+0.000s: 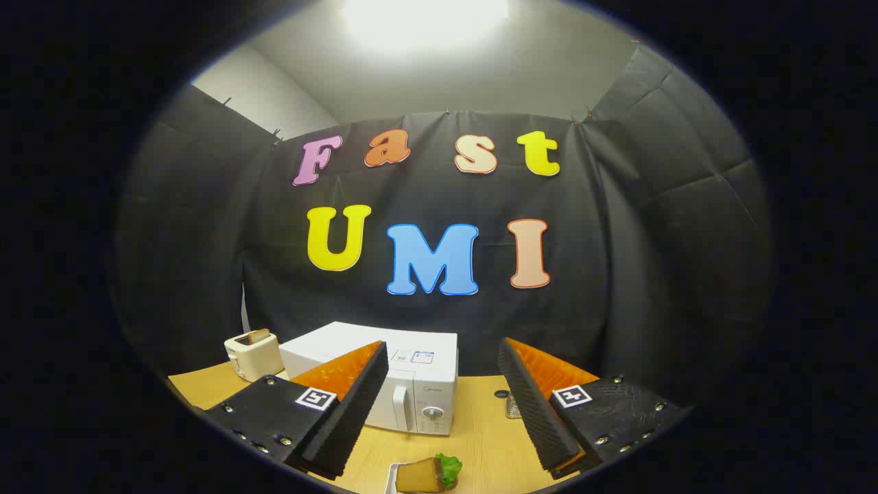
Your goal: Open the microwave, put the food inside, and close the microwave door.
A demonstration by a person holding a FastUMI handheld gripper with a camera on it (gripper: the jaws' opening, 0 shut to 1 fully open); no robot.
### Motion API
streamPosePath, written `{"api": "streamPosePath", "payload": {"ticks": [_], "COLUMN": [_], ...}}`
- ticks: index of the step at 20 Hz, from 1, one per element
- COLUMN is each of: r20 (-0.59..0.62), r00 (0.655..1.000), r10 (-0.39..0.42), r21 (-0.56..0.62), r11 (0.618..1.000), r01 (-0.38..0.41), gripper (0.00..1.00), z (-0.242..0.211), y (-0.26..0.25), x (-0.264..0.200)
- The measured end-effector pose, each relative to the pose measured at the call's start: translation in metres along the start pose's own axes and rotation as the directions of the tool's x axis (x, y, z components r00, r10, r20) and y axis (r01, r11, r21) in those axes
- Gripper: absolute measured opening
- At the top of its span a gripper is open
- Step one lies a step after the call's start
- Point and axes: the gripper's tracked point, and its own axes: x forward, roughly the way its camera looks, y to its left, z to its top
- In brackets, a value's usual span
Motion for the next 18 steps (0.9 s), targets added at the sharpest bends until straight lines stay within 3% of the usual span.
{"api": "streamPosePath", "payload": {"ticks": [18], "r20": [-0.010], "r00": [1.000], "r10": [0.020], "r21": [0.042], "r11": [0.999], "r01": [-0.020], "gripper": [0.99], "z": [-0.026], "y": [0.016], "x": [0.015]}}
